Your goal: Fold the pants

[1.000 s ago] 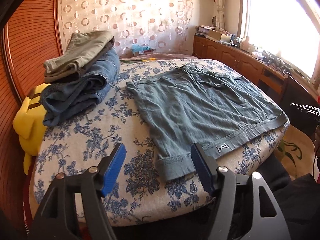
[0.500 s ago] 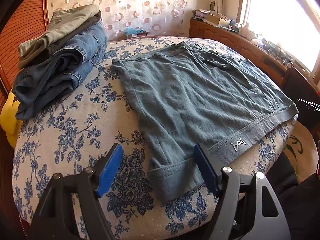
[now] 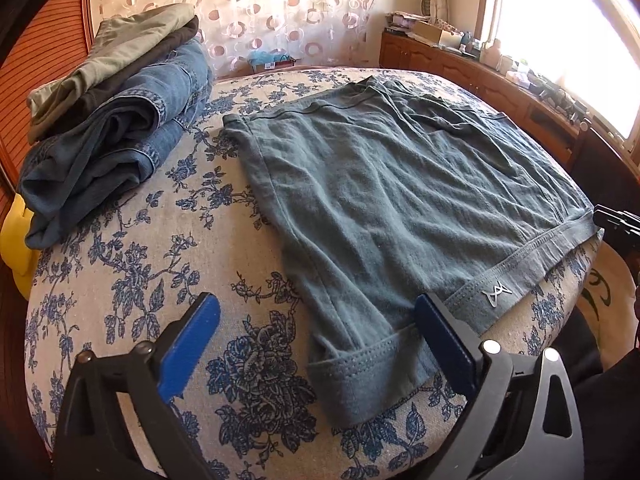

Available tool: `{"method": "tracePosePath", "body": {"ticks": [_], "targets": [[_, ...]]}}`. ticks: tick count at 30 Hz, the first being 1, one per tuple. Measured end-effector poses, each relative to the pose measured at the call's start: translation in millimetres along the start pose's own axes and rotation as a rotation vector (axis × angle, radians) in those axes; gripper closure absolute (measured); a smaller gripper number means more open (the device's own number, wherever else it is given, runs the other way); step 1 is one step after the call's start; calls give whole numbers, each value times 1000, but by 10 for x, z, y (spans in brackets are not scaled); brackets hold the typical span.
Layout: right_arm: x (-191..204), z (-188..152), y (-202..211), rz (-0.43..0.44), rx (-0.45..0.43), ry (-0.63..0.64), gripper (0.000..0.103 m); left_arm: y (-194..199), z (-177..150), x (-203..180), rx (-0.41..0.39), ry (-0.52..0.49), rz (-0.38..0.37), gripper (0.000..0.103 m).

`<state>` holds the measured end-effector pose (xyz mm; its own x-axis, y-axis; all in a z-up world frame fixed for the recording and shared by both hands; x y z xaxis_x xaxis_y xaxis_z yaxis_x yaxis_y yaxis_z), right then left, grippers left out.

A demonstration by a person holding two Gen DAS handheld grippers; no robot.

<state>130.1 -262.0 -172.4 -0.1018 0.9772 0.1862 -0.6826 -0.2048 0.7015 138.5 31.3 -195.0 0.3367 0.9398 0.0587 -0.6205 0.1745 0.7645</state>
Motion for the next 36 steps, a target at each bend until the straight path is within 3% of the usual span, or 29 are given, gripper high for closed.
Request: {"method": "tracePosePath", "body": {"ticks": [5,12,17,20,28,36], "targets": [[-80,-22,-46,-20,12,-17,68,-1,8,3,-7,4,5,4],[-76,-76,-65,-10,36,-24,68,10,7,15,1,29,4,4],[-35,-16,-38,14,31,-21,94,152,95,-5,-39,32,7,4],[50,95,-4,47,17,-20,98,253,162,-6,-63,35,17,4],[618,458,10,132,-40,66,98,456,240,23,-110,46,27,4],[1311,609,-122,218,-44,168,98,555,195,174,-123,64,54,4]]}}
Point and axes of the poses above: each gripper's, at about its wrist camera, not at the fingertips, and y roughly against the way its jaws point, x to its left, z to its top, the point moved 10 cm from there along -y, roughly the way its jaws point, and after that the axes turned 10 degrees about -y, right-handed, at the moved point
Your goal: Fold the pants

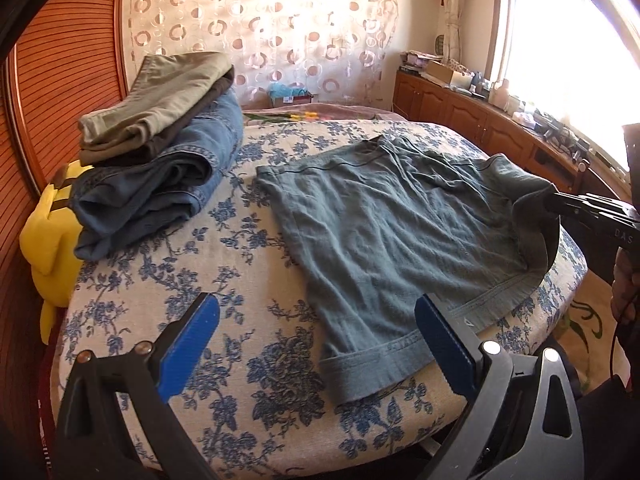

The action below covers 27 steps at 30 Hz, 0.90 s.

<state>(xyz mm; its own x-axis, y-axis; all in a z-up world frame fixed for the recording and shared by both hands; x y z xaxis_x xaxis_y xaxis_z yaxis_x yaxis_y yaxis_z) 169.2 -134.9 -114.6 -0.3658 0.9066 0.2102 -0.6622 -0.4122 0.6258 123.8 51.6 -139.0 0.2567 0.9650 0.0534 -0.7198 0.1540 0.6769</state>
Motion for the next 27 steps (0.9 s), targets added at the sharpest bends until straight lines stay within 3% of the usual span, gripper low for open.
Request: {"method": "tracePosePath", "body": {"ticks": [11,27], "targets": [[699,88,-277,119,37,82,98,44,-117,296,-4,45,43,4],[1745,-159,-755,300,161,171,98,176,-354,732,-3,108,115,4]]}}
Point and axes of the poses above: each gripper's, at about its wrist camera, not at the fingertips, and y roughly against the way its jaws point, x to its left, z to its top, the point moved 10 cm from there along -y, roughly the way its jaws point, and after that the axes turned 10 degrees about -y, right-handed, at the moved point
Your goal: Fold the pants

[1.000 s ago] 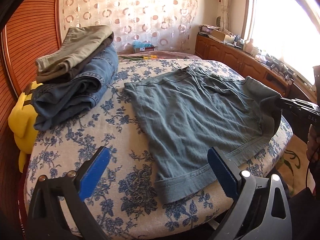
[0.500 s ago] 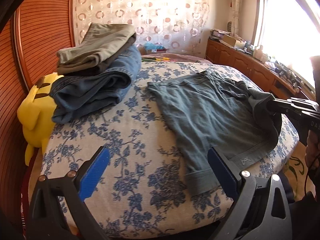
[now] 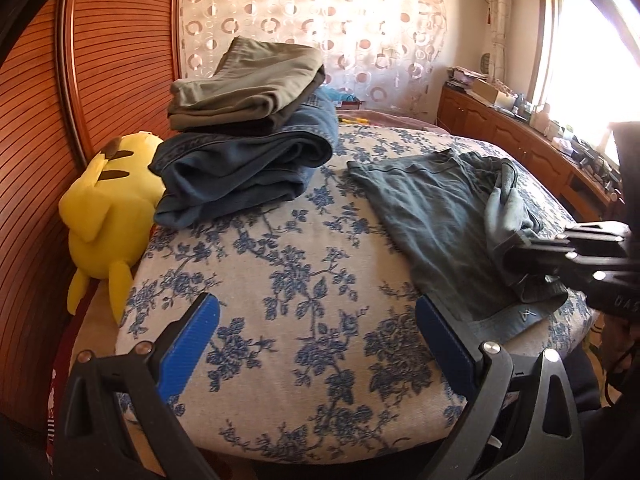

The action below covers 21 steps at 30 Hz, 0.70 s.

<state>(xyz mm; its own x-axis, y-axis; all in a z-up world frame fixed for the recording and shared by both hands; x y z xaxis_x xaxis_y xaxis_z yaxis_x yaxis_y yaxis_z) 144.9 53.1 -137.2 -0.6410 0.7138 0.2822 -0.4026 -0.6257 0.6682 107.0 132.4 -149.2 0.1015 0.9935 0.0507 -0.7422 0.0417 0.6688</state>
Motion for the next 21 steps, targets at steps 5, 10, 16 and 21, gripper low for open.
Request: {"method": "tracePosePath", "body": {"ticks": [5,10,16,21], "targets": [[14,-99,-234,18,60,-21,94,-31,-43,0,10,6,-3,4],[-40,-143,-223,-8,66,-21,70,-43,-12,-116,8,-9,-21,4],[-207,-72,112,-57,-1,-7,69,-84,74,-303,2,-41,-43,4],[-636,-23,376,-153,-45,-28,68,-134,167,-466,-6,-61,-75,4]]}}
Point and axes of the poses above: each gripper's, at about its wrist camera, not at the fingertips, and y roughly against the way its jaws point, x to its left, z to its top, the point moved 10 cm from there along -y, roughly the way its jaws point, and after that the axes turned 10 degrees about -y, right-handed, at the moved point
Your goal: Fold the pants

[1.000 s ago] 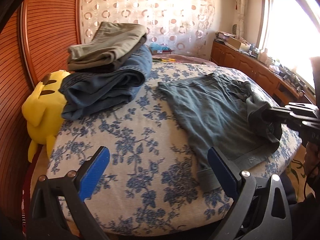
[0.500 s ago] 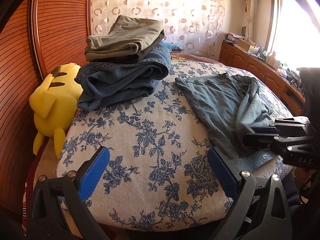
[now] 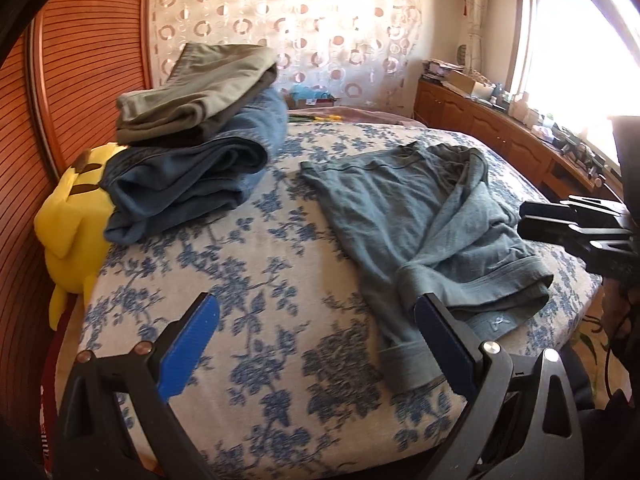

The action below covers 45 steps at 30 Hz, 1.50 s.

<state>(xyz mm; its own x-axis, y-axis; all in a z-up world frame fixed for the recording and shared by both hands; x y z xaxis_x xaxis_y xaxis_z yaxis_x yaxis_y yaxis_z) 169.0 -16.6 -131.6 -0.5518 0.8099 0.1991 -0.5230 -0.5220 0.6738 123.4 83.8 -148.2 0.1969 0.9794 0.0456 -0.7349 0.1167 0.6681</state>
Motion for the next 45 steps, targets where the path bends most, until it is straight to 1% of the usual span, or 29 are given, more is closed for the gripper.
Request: {"method": "tracePosePath", "body": {"ticks": [3,8,9,12,14,16,17,20,21,23,24,25,26,27,28,29,31,35,37,39,41,43,45], "targets": [[-350,-7,42,-84,-11,-9,64,-47,57,-90,-2,-14,-21,4],[-892,-101,18,-181,5,-53,59,-163,109,-223,9,-32,-47,4],[-955,-112,7,-191,8,-58,59,-177,111,-243,11,-34,-49,4],[-1174,-151,-40,-221,24,-77,59,-239,107,-306,24,-46,-62,9],[-1286,-187,-63,-229,42,-90,59,-263,91,-350,30,-48,-79,14],[-1344,-220,-100,-232,55,-97,59,-270,82,-375,32,-49,-89,15],[-1380,-235,-123,-231,62,-103,59,-270,79,-387,31,-52,-90,21],[-1425,-257,-173,-224,78,-120,59,-277,72,-414,36,-54,-97,34],[-1425,-246,-174,-221,77,-121,59,-278,73,-424,36,-55,-99,37],[-1415,-229,-190,-224,77,-113,58,-276,73,-448,36,-57,-107,49],[-1414,-232,-207,-226,82,-111,59,-275,74,-458,34,-57,-111,51],[-1414,-234,-216,-234,81,-105,64,-274,75,-471,33,-58,-116,56],[-1405,-231,-216,-233,77,-101,75,-270,77,-487,31,-60,-121,58],[-1385,-230,-217,-224,74,-99,80,-268,78,-500,30,-62,-123,59],[-1379,-232,-222,-219,72,-97,87,-265,75,-520,30,-66,-128,63],[-1377,-234,-220,-217,68,-97,93,-265,78,-534,29,-69,-131,67],[-1371,-232,-205,-205,60,-105,97,-251,82,-564,22,-75,-134,70],[-1362,-205,-158,-196,35,-109,99,-225,113,-603,3,-80,-148,78],[-1360,-194,-146,-195,28,-112,99,-249,102,-618,17,-88,-148,79],[-1357,-196,-149,-196,27,-114,99,-286,84,-624,29,-88,-148,79],[-1357,-199,-150,-195,28,-115,99,-348,45,-600,57,-78,-140,79],[-1359,-198,-146,-192,25,-118,99,-364,29,-606,59,-73,-148,79],[-1356,-200,-151,-186,24,-122,99,-347,25,-632,49,-80,-160,86]]}}
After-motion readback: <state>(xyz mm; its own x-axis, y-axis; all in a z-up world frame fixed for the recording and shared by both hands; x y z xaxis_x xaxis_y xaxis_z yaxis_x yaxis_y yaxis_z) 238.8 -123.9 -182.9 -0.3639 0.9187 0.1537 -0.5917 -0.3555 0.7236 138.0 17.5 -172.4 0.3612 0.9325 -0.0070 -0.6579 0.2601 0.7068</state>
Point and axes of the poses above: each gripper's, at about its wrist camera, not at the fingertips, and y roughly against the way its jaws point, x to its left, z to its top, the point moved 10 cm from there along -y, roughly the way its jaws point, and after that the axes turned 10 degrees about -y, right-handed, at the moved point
